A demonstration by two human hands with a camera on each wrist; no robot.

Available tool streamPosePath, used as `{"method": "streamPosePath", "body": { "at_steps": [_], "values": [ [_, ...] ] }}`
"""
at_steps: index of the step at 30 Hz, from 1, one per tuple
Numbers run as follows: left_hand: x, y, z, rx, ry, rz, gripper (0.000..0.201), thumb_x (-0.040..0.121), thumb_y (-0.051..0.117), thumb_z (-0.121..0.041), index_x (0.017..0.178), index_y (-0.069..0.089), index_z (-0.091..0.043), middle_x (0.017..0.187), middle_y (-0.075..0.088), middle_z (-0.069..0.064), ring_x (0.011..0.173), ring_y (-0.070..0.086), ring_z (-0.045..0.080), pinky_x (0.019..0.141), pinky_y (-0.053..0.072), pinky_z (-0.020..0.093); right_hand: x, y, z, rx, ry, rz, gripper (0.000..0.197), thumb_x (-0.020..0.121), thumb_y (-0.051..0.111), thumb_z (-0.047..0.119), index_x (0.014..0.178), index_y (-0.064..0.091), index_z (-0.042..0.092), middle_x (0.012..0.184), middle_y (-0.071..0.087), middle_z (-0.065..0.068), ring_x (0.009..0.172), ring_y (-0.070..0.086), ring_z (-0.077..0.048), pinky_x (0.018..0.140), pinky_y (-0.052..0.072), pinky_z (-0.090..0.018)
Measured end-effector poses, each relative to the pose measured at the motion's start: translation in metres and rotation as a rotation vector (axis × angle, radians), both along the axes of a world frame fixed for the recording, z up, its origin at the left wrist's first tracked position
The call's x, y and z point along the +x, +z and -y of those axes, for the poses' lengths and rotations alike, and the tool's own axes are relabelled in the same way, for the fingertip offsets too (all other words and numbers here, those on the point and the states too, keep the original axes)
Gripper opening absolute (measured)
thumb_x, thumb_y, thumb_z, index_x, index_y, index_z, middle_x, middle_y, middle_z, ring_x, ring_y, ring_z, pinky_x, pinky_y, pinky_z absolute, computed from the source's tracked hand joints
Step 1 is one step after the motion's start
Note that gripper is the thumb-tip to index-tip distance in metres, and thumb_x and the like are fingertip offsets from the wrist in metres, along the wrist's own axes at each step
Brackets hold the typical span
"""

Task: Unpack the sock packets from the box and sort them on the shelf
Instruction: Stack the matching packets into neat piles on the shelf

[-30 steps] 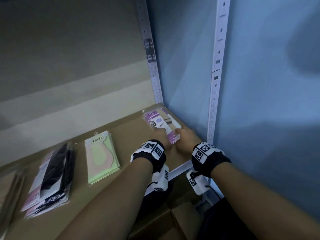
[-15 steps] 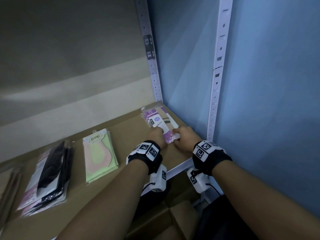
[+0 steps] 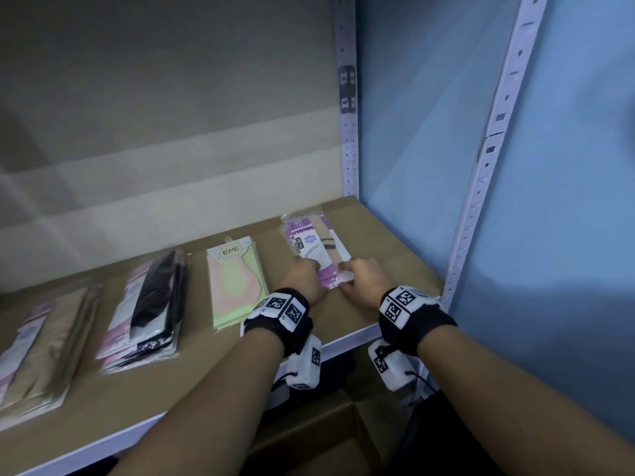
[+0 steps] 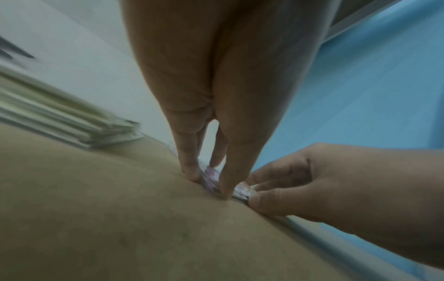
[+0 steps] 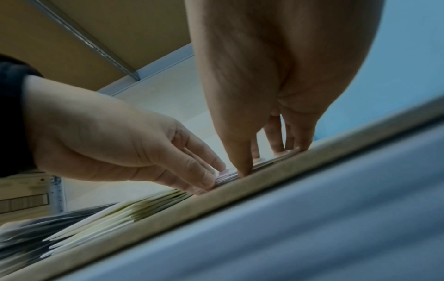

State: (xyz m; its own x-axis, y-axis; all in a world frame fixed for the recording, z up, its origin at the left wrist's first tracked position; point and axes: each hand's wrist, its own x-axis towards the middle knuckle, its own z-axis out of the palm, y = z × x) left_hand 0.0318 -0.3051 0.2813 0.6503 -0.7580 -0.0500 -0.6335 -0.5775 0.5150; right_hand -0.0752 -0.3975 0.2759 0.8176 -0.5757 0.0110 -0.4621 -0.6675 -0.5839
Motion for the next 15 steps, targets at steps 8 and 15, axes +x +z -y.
{"method": "streamPosePath", "body": {
  "at_steps": [8, 15],
  "values": [
    [0.012, -0.001, -0.023, 0.004, 0.054, 0.007, 0.031, 0.086, 0.064, -0.022, 0.107, 0.067, 0.000, 0.116, 0.061, 0.018, 0.102, 0.061, 0.030, 0.088, 0.048, 0.029, 0.016, 0.001, -0.014, -0.030, 0.052, -0.043, 0.042, 0.088, 0.060, 0.018, 0.130, 0.057, 0.012, 0.130, 0.060, -0.013, 0.120, 0.055, -0.026, 0.102, 0.037, -0.027],
    [0.014, -0.002, -0.024, 0.011, 0.071, 0.016, 0.035, 0.090, 0.059, -0.019, 0.119, 0.061, -0.001, 0.127, 0.052, 0.019, 0.112, 0.056, 0.031, 0.096, 0.043, 0.027, 0.018, 0.002, -0.018, -0.042, 0.051, -0.055, 0.042, 0.089, 0.060, 0.016, 0.131, 0.056, 0.011, 0.131, 0.059, -0.012, 0.119, 0.055, -0.025, 0.099, 0.036, -0.022]
  ]
}}
